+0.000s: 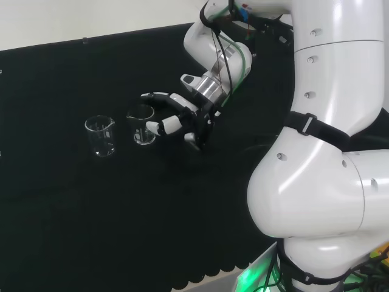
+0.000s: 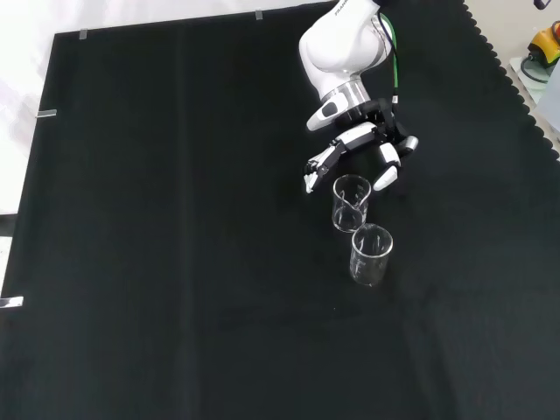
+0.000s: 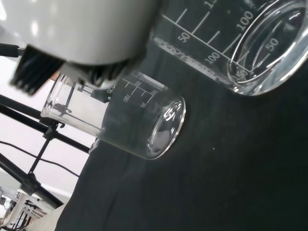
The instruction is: Pick up the beaker on the right.
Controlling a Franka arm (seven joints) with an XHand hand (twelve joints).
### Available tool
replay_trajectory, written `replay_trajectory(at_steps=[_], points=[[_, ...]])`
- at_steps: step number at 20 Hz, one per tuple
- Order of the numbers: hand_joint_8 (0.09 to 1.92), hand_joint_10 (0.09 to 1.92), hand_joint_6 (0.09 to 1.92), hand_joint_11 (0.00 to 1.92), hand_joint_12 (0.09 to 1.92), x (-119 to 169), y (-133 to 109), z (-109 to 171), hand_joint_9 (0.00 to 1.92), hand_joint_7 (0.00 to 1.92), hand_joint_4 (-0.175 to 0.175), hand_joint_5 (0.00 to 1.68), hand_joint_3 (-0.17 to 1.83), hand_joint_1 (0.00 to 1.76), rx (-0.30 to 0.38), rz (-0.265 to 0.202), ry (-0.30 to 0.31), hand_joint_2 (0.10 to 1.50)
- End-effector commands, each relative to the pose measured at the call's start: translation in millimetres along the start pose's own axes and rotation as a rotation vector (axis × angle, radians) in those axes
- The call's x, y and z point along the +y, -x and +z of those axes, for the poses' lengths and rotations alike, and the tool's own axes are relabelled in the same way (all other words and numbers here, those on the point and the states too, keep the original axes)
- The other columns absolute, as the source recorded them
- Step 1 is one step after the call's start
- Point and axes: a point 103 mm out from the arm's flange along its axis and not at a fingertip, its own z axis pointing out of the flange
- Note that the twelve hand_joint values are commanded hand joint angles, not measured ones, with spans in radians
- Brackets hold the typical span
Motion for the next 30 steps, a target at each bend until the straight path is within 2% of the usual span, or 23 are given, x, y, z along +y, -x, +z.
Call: replay_trajectory(at_steps=[1,10,30], points=[[0.69,0.67,0.18,0.0,1.21,6,-5,9,0.28,0.23,-0.079,0.38,1.16,0.98,0.009,-0.016,-0.032,0.25],[0.69,0.67,0.17,0.0,1.22,12,-7,19,0.29,0.25,-0.079,0.37,1.16,0.98,0.007,-0.02,-0.057,0.25],[0.68,0.65,0.22,0.0,1.25,18,-5,33,0.35,0.31,-0.076,0.42,1.14,0.99,0.029,-0.019,-0.072,0.25]])
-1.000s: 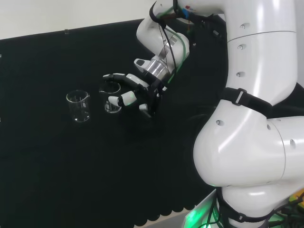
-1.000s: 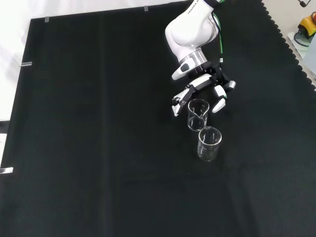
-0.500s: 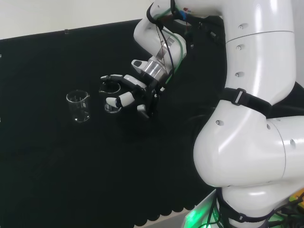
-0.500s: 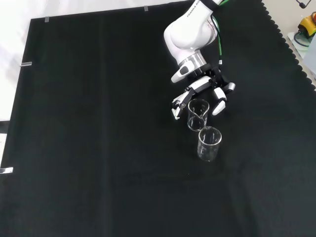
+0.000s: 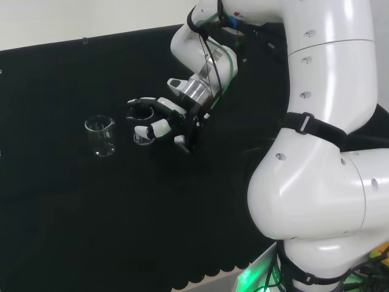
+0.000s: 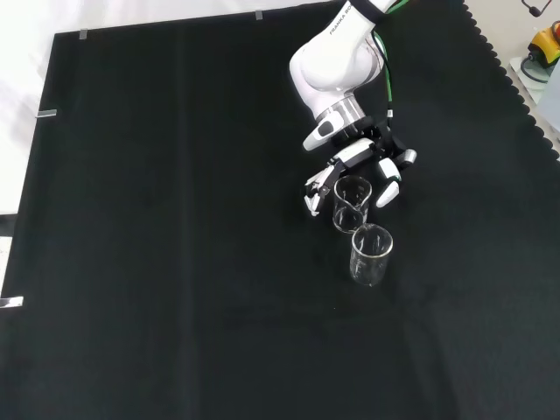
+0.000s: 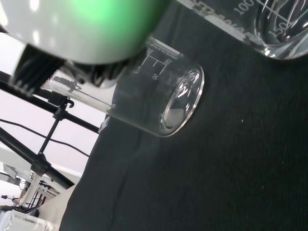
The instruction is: Pick up the beaker on the right.
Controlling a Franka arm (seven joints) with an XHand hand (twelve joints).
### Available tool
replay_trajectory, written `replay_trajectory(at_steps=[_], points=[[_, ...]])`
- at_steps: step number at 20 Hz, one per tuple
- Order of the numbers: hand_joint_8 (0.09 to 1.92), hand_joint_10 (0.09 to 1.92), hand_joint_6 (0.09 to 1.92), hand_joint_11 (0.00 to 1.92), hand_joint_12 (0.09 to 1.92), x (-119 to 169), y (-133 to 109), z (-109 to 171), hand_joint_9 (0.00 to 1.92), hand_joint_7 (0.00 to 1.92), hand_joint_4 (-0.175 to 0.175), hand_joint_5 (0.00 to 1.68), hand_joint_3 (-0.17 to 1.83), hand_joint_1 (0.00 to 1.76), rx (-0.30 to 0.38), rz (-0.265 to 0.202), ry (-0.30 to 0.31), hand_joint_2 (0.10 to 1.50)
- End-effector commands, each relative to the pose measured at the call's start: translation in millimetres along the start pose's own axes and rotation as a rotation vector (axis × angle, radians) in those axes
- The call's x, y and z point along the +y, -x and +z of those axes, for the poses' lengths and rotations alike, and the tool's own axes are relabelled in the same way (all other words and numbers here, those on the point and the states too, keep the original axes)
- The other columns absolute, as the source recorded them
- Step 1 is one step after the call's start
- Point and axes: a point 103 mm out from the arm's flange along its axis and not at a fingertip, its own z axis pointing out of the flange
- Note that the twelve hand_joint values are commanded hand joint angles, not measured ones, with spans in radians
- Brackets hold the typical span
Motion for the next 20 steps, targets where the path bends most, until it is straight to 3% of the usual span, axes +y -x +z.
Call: replay_trajectory(at_steps=[1,5,12,15,20], points=[[0.68,0.65,0.22,0.0,1.25,3,-1,6,0.35,0.31,-0.075,0.42,1.14,0.99,-0.003,-0.001,-0.005,0.25],[0.68,0.64,0.23,0.0,1.25,4,-1,7,0.35,0.32,-0.075,0.42,1.13,0.99,-0.002,-0.004,-0.004,0.25],[0.67,0.62,0.43,0.0,1.26,10,-2,12,0.37,0.34,-0.074,0.37,1.12,0.99,-0.021,0.01,0.004,0.26],[0.67,0.62,0.62,0.0,1.27,12,-2,16,0.38,0.36,-0.07,0.34,1.12,0.99,-0.025,0.015,0.009,0.26],[0.74,0.62,1.16,0.01,1.33,9,-1,10,0.48,0.54,-0.062,0.4,1.11,1.02,-0.014,0.017,0.031,0.27]])
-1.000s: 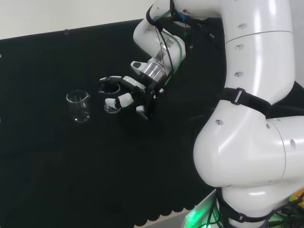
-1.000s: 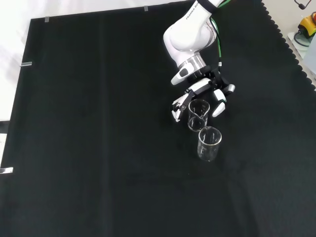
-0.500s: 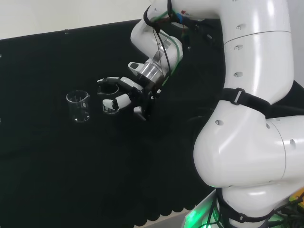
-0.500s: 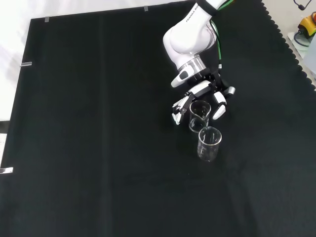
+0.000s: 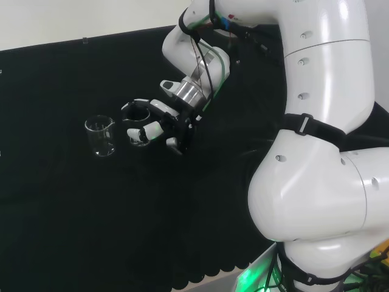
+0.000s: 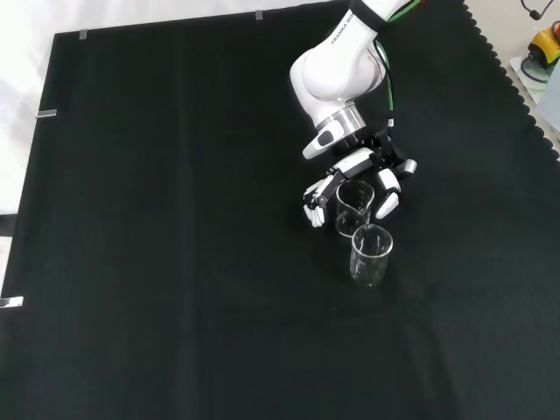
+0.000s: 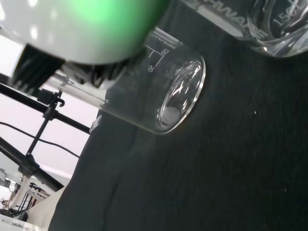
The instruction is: Pick up the beaker on the right.
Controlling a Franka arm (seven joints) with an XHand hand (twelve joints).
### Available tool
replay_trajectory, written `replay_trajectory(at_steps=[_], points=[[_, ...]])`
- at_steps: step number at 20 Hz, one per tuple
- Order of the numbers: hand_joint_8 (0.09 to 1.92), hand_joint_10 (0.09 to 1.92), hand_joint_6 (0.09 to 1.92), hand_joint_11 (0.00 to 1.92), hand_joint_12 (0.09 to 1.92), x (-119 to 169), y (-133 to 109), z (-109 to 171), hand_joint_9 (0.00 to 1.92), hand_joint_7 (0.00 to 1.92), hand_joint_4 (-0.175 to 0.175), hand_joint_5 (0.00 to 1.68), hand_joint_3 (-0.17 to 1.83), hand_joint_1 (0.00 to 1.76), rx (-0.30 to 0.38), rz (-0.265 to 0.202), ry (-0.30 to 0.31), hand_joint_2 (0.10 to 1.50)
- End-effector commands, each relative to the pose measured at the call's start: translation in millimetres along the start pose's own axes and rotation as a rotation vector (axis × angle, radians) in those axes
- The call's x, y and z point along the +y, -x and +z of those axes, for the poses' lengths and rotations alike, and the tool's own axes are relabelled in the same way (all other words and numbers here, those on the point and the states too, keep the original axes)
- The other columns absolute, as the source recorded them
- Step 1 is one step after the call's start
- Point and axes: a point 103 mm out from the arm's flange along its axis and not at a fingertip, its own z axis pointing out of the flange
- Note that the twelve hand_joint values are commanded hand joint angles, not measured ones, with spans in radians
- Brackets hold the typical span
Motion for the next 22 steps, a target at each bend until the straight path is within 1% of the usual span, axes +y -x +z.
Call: replay_trajectory(at_steps=[1,3,5,7,8,10,11,13,16,20,21,22], points=[[0.77,0.63,1.26,0.02,1.34,-5,1,-8,0.53,0.62,-0.061,0.46,1.11,1.03,0.001,0.005,0.036,0.28],[0.86,0.63,1.4,0.08,1.35,-5,1,-9,0.63,0.76,-0.061,0.55,1.11,1.04,-0.001,0.009,0.048,0.29],[1.03,0.66,1.52,0.22,1.33,-4,1,-8,0.8,0.92,-0.064,0.64,1.11,1.05,-0.009,0.017,0.067,0.3],[1.16,0.69,1.62,0.36,1.3,-4,0,-9,0.95,1.02,-0.069,0.71,1.1,1.08,-0.014,0.021,0.077,0.31],[1.22,0.72,1.66,0.45,1.26,0,-1,-3,1.02,1.06,-0.081,0.74,1.1,1.11,-0.025,0.027,0.084,0.32],[1.31,0.81,1.73,0.63,1.18,0,-1,-3,1.11,1.12,-0.122,0.77,1.08,1.15,-0.026,0.032,0.089,0.33],[1.37,0.87,1.8,0.72,1.13,-7,1,-14,1.14,1.15,-0.145,0.76,1.08,1.17,-0.025,0.027,0.089,0.34],[1.44,0.96,1.89,0.84,1.08,-9,2,-17,1.17,1.18,-0.168,0.75,1.07,1.2,-0.04,0.029,0.085,0.35],[1.46,1.01,1.91,0.87,1.06,-11,3,-18,1.16,1.18,-0.175,0.74,1.08,1.2,-0.082,0.027,0.069,0.36],[1.44,1.02,1.87,0.81,1.1,-9,1,-10,1.12,1.14,-0.175,0.75,1.1,1.19,-0.107,0.028,0.055,0.35],[1.43,1.02,1.86,0.8,1.11,-10,0,-10,1.11,1.13,-0.174,0.76,1.11,1.19,-0.107,0.027,0.062,0.35],[1.51,1.08,1.88,0.86,1.1,-11,-1,-11,1.13,1.15,-0.175,0.75,1.12,1.2,-0.118,0.029,0.09,0.37]])
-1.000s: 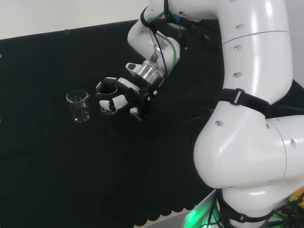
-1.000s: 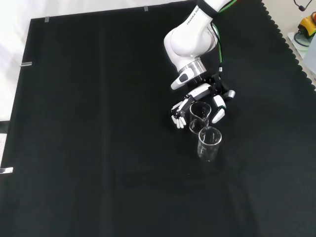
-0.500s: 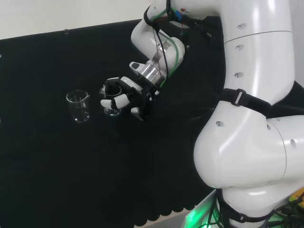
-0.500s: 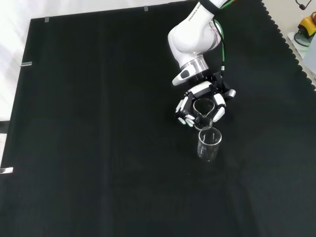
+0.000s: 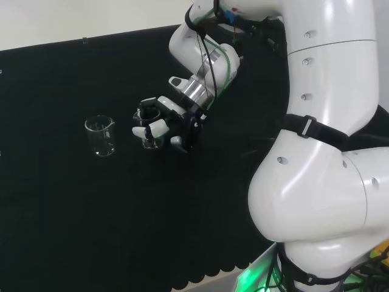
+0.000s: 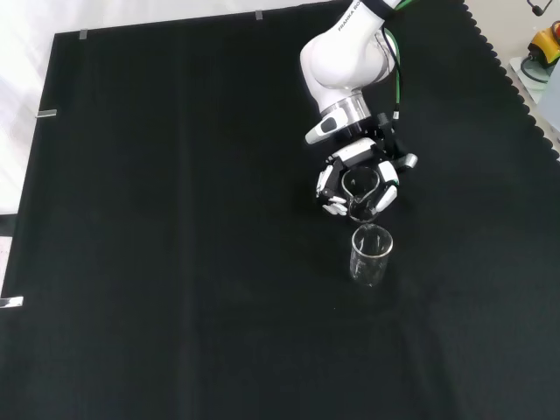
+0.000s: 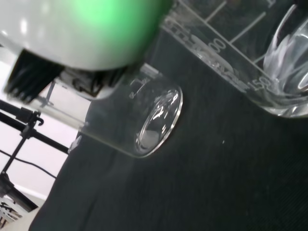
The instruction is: Pick up the beaker on the right.
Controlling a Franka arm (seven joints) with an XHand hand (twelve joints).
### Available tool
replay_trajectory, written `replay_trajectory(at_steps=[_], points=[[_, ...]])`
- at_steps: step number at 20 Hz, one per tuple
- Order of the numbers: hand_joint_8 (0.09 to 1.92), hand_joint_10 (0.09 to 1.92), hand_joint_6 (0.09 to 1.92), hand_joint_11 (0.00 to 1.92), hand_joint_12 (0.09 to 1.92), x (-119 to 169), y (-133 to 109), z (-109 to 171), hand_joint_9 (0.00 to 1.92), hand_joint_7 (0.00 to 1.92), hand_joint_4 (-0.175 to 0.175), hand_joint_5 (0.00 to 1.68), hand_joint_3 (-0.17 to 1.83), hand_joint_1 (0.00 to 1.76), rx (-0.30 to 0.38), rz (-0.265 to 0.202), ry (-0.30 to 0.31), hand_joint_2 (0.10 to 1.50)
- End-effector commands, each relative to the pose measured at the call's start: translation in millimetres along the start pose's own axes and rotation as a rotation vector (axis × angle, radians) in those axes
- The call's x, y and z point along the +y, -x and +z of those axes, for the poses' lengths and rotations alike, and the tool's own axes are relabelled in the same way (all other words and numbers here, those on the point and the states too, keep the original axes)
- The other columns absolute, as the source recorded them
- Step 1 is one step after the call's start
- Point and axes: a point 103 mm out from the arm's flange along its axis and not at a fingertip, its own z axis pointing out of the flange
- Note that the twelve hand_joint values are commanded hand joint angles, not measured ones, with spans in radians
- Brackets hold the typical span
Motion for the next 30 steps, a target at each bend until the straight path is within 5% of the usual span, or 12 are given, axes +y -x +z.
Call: replay_trajectory(at_steps=[1,5,15,30], points=[[1.62,1.17,1.9,0.96,1.07,-4,-3,1,1.16,1.18,-0.175,0.73,1.13,1.23,-0.046,0.0,0.029,0.39],[1.91,1.44,1.92,1.09,1.21,-6,-6,-5,1.36,1.36,-0.175,0.6,1.13,1.36,-0.075,0.005,0.071,0.47],[1.92,1.54,1.92,1.14,1.35,-6,-13,-17,1.5,1.46,-0.175,0.75,1.15,1.43,-0.131,-0.002,0.095,0.51],[1.92,1.54,1.92,1.14,1.36,-4,-27,-28,1.5,1.45,-0.175,0.76,1.16,1.43,-0.179,-0.048,0.121,0.51]])
